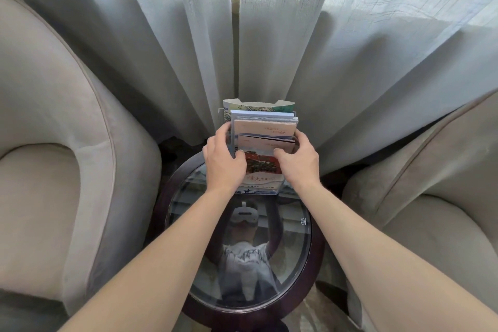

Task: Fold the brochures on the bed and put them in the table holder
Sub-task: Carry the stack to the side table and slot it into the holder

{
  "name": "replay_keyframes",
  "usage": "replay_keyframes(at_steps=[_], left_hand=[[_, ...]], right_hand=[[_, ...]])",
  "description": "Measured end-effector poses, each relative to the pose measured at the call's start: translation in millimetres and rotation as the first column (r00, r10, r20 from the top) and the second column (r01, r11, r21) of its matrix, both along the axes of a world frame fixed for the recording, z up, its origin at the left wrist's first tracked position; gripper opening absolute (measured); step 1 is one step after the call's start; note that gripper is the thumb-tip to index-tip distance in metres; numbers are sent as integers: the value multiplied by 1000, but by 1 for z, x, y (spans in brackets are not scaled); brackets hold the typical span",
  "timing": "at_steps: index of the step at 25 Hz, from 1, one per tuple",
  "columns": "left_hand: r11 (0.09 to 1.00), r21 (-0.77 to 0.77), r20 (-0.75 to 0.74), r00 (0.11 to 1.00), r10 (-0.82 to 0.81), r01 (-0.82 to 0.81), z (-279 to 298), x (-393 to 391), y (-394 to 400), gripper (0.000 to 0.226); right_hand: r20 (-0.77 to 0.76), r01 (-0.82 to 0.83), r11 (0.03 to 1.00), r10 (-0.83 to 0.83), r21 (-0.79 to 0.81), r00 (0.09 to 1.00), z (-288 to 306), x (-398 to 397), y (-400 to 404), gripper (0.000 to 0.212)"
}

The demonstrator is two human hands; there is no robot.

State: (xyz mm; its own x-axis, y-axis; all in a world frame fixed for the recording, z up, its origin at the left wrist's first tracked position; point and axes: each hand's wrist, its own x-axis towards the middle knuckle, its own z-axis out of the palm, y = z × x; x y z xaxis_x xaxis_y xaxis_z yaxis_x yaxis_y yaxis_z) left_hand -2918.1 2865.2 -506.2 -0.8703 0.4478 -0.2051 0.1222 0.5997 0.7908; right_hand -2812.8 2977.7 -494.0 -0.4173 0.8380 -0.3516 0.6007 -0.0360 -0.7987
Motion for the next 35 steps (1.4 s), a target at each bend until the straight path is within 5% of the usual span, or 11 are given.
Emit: replay_keyframes(at_steps=[4,9,20,25,29,35], left_hand=[[999,27,5,999,42,-42,2,-4,-2,62],[993,-10,223,968,118,-119,-1,-11,2,76],[1000,-13,159,987,22,-20,-17,-20,-9,78],[978,-201,58,997,-41,52,-10,-24,-18,73],[820,-501,-13,945,-326,276,25,-24,-27,71],[773,-560,-161,877,-453,297,121,-12,-36,72]], right_hand=[[3,12,1000,-12,-3,1000,-1,-3,-5,60],[27,-2,997,4,-83,1000,-4,-6,-6,67],[30,-21,992,24,-121,999,-9,-5,-7,77],[142,-176,984,172,17,975,1,-1,-4,63],[306,-375,914,317,153,898,34,8,5,49],[531,-610,738,407,288,743,114,23,-1,68]])
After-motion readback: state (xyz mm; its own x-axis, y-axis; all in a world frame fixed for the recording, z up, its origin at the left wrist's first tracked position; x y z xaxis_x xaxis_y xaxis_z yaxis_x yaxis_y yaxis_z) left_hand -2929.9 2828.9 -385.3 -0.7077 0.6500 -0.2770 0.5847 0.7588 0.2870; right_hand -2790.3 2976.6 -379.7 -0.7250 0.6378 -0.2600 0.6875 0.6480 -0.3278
